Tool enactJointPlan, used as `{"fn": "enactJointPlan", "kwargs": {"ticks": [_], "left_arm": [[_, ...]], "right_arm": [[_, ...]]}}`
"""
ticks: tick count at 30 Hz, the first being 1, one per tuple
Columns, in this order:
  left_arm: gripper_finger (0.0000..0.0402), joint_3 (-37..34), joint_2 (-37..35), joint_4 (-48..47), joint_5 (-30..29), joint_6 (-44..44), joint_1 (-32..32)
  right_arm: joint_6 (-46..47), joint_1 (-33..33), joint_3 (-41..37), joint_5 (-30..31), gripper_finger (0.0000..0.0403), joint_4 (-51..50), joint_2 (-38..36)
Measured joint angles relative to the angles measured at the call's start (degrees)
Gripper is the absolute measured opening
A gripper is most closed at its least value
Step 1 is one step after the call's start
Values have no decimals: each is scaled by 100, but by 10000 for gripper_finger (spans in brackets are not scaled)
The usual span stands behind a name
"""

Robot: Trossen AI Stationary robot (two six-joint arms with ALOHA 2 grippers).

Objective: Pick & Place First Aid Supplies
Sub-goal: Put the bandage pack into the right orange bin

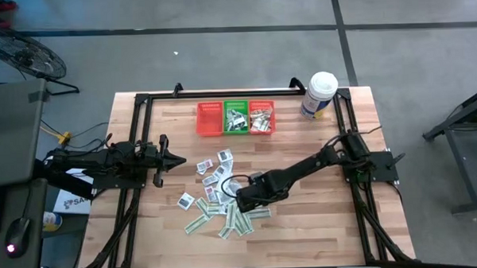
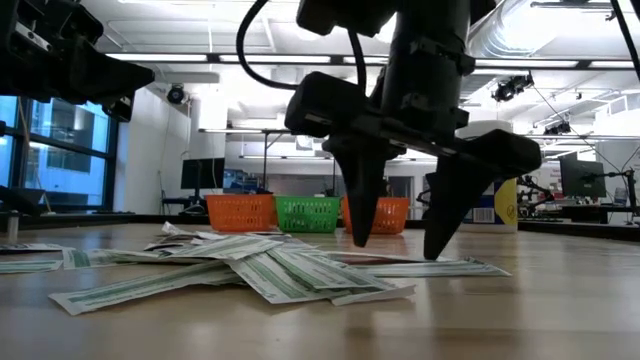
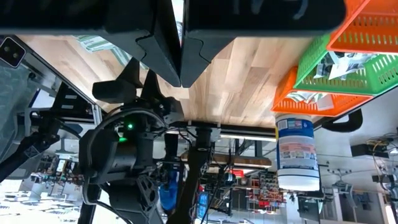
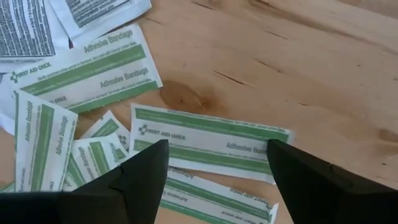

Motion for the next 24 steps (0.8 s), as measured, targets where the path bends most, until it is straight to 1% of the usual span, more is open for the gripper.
{"fn": "enactJointPlan", "kwargs": {"ticks": [3,5,10,14,19,24], "left_arm": [[1,0,-1,0,1,0,0],[1,0,0,0,1,0,1],[1,0,-1,0,2,0,0],[1,0,1,0,2,0,0],[1,0,1,0,0,0,2],[1,0,-1,0,2,0,2]], "right_arm": [[-21,2,4,67,264,-123,55],[-38,2,12,48,253,-181,121],[-284,0,46,-208,210,-207,412],[-391,3,52,-170,184,-254,479],[-437,22,52,123,179,-330,481],[-590,21,52,105,185,-298,481]]}}
